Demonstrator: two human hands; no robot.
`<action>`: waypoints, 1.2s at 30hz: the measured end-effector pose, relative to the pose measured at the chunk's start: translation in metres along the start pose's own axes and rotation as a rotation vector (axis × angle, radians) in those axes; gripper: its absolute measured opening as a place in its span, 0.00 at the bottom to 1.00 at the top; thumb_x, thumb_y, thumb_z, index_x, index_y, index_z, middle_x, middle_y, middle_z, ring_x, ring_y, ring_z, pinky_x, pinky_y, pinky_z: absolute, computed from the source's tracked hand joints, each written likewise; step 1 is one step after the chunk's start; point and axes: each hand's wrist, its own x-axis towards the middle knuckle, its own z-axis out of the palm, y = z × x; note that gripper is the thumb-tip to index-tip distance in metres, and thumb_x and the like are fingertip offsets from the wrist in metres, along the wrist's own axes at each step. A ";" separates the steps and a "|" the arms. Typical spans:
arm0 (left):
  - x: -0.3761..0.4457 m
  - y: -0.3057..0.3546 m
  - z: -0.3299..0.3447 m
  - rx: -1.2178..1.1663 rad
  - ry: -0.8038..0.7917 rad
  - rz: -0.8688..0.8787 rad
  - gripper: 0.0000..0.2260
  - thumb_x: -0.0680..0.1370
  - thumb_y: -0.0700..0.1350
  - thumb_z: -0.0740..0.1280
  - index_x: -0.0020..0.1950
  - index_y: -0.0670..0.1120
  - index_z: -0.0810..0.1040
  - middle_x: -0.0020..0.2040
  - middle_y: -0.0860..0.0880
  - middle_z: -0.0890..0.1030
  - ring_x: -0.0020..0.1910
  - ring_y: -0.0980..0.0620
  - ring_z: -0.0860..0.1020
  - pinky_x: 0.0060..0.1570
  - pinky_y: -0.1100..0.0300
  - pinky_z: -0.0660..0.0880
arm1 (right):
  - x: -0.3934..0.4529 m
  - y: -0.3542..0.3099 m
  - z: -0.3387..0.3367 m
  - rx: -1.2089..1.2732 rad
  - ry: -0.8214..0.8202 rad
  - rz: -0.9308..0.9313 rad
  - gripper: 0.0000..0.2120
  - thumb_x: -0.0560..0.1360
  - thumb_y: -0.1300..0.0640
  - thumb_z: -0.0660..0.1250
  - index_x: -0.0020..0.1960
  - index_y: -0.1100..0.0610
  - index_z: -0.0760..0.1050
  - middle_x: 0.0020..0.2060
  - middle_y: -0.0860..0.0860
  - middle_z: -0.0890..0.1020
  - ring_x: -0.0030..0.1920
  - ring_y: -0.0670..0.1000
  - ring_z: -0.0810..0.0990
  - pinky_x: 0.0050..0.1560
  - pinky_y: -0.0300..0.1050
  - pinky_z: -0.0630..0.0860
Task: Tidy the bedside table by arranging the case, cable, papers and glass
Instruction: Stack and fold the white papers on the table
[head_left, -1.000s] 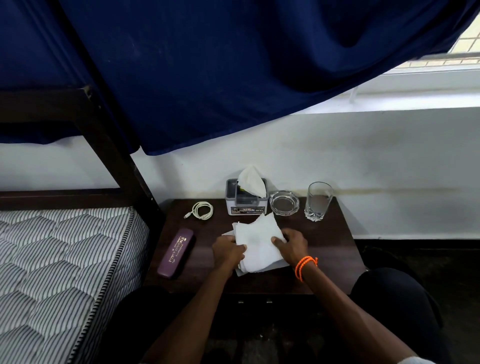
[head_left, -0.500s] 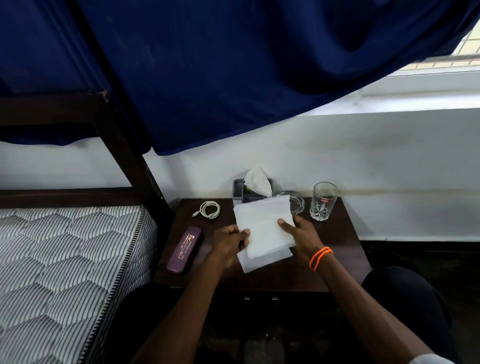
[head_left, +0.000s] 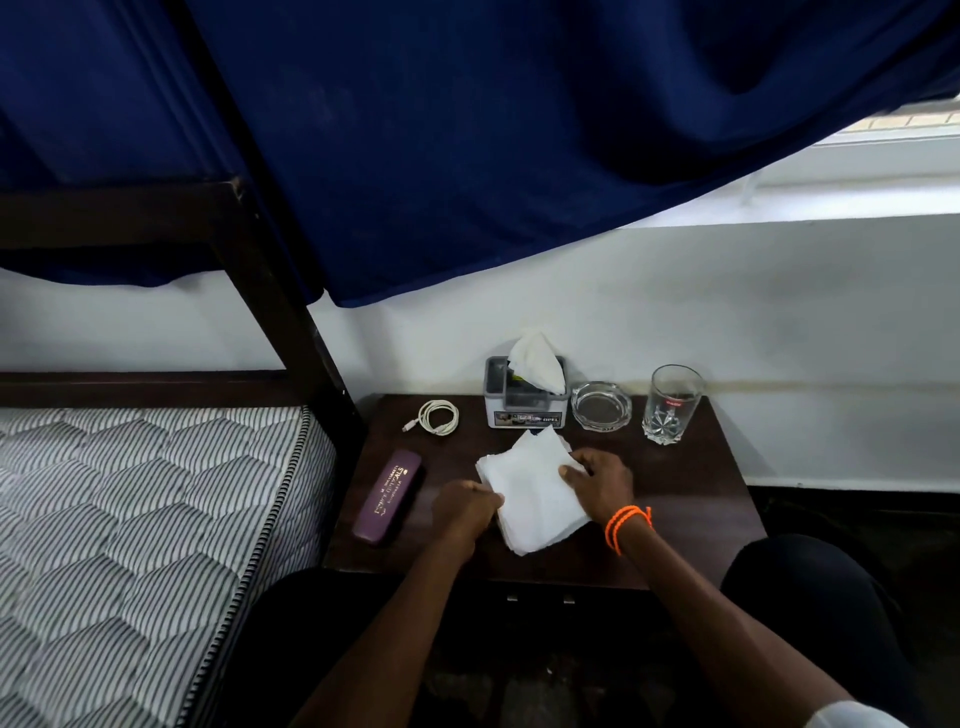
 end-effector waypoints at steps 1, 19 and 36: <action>0.000 0.000 0.001 0.000 0.006 0.011 0.05 0.71 0.45 0.76 0.42 0.46 0.83 0.49 0.40 0.87 0.49 0.41 0.85 0.50 0.50 0.81 | -0.001 -0.001 0.002 -0.013 0.009 -0.008 0.04 0.73 0.58 0.73 0.47 0.54 0.85 0.37 0.47 0.84 0.42 0.48 0.81 0.43 0.38 0.69; 0.004 0.006 0.013 -0.419 -0.080 -0.034 0.11 0.71 0.40 0.79 0.46 0.40 0.78 0.45 0.39 0.84 0.41 0.44 0.83 0.44 0.51 0.81 | 0.002 0.003 0.013 -0.041 0.053 0.033 0.09 0.74 0.60 0.72 0.54 0.57 0.83 0.48 0.55 0.87 0.49 0.56 0.84 0.52 0.47 0.79; 0.005 -0.003 0.015 -0.121 -0.102 0.009 0.12 0.74 0.41 0.75 0.53 0.36 0.85 0.52 0.38 0.86 0.54 0.40 0.85 0.59 0.44 0.80 | -0.011 0.005 0.000 -0.091 -0.008 0.010 0.02 0.74 0.57 0.73 0.45 0.56 0.83 0.34 0.47 0.81 0.39 0.49 0.80 0.41 0.39 0.69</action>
